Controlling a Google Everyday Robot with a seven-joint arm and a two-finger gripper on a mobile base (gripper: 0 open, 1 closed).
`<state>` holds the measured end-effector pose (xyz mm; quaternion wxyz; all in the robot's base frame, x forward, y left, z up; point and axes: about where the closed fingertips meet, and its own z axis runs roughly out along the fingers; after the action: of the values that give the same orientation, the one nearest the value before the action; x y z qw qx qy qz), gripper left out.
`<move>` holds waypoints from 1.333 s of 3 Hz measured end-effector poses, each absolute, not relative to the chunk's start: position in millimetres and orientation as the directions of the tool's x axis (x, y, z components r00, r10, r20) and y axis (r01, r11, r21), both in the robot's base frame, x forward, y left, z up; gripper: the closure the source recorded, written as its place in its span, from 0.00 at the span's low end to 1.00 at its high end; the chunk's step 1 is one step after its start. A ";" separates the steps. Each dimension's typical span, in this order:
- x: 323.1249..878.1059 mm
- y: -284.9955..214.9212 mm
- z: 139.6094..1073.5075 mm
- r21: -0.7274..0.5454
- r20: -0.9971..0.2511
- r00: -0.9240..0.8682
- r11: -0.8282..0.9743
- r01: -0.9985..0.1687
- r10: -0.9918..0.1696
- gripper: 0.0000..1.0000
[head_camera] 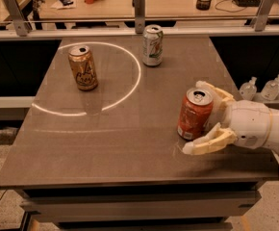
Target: Knock coke can over
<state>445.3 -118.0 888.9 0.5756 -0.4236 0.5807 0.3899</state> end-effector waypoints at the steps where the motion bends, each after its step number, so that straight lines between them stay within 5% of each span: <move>1: 446.4 -108.0 885.4 -0.038 -0.999 0.030 0.330 -0.943 -0.029 0.00; 4: 445.7 -100.8 886.4 -0.049 -0.999 0.049 0.275 -0.960 -0.009 0.63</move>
Offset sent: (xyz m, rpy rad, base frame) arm 0.0006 0.0144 -0.0092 0.0408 -0.0170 0.0403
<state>445.7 -100.8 886.4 0.5763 -0.4383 0.5528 0.4125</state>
